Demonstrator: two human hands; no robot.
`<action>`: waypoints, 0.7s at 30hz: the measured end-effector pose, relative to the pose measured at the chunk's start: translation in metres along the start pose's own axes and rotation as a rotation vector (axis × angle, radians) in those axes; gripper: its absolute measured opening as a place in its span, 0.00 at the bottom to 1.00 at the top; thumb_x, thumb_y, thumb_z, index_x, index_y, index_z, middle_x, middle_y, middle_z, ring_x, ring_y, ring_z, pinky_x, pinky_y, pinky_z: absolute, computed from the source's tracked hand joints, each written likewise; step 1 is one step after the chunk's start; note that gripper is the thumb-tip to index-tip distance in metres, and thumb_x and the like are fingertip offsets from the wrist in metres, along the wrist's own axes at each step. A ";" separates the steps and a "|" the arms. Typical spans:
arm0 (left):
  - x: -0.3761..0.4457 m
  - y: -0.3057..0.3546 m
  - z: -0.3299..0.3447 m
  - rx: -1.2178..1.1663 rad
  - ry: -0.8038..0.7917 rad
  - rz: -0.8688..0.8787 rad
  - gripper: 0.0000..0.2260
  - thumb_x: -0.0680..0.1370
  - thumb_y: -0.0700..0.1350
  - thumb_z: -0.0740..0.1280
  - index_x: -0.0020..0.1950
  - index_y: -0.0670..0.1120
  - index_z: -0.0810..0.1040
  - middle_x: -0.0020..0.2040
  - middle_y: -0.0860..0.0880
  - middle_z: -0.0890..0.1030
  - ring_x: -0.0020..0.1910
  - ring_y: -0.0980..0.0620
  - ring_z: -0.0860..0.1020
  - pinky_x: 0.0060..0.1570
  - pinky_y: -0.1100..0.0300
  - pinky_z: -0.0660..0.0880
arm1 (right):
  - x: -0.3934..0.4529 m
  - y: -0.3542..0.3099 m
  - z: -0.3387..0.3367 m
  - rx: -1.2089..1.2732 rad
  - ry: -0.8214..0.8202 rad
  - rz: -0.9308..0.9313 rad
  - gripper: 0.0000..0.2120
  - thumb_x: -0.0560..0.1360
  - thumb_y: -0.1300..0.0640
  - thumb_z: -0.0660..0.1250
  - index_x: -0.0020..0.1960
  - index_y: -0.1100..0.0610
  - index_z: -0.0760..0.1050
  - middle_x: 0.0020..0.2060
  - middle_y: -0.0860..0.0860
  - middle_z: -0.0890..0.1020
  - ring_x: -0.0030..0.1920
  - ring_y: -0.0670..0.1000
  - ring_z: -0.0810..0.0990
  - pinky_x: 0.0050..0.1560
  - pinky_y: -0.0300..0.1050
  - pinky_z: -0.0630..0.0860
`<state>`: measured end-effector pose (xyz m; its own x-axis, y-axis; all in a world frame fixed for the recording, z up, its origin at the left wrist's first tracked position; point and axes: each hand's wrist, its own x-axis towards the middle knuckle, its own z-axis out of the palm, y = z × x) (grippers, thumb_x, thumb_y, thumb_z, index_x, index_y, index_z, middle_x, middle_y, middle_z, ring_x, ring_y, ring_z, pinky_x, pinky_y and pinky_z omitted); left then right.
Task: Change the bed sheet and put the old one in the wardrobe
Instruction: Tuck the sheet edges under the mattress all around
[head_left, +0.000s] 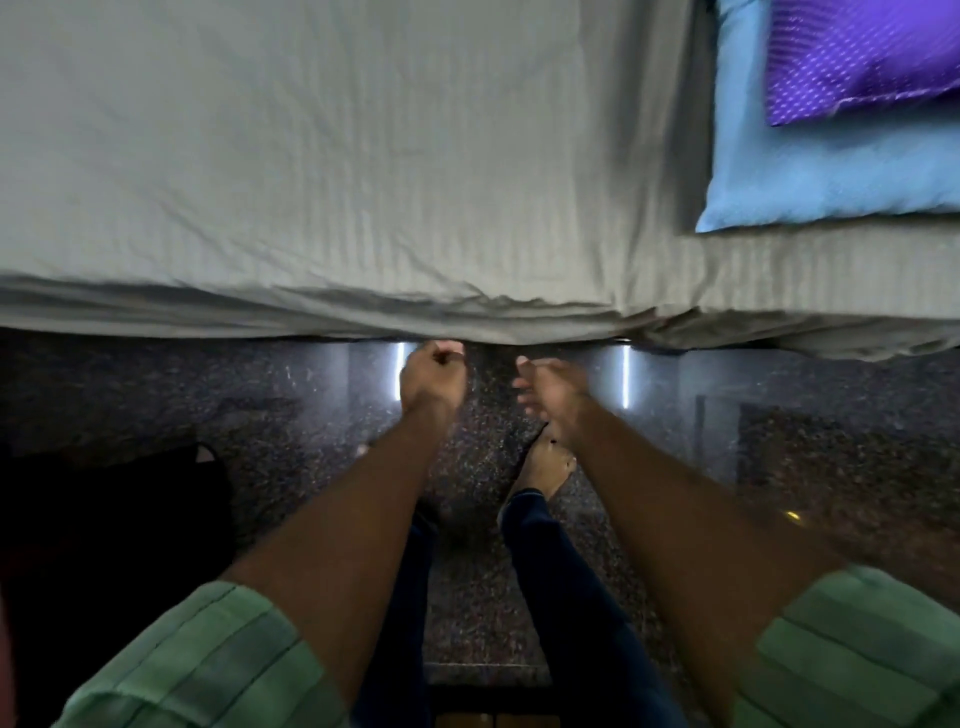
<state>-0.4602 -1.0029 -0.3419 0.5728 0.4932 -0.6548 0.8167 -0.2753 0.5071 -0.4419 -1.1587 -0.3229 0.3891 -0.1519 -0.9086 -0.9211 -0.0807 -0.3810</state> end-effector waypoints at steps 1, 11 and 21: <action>0.018 -0.016 -0.008 -0.102 0.045 -0.075 0.16 0.75 0.58 0.66 0.48 0.47 0.83 0.47 0.48 0.86 0.48 0.45 0.84 0.54 0.56 0.79 | -0.007 0.002 0.018 0.001 -0.064 0.018 0.10 0.83 0.51 0.68 0.44 0.54 0.76 0.39 0.54 0.81 0.31 0.48 0.74 0.29 0.38 0.69; 0.142 -0.057 -0.148 -0.756 0.278 -0.354 0.14 0.80 0.44 0.66 0.66 0.42 0.76 0.52 0.42 0.83 0.40 0.44 0.80 0.32 0.55 0.76 | -0.015 -0.041 0.184 0.327 -0.301 0.253 0.14 0.85 0.49 0.57 0.52 0.58 0.75 0.58 0.57 0.81 0.47 0.54 0.80 0.47 0.48 0.77; 0.217 -0.107 -0.195 -0.727 0.198 -0.439 0.10 0.67 0.46 0.76 0.45 0.43 0.83 0.41 0.49 0.87 0.41 0.49 0.85 0.37 0.60 0.75 | 0.014 -0.028 0.307 0.632 -0.116 0.140 0.16 0.85 0.53 0.53 0.43 0.56 0.72 0.36 0.52 0.79 0.37 0.50 0.78 0.34 0.39 0.76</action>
<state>-0.4365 -0.7054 -0.4287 0.1383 0.5843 -0.7996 0.6750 0.5352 0.5079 -0.4150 -0.8560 -0.3773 0.2934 -0.0084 -0.9560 -0.8086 0.5313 -0.2528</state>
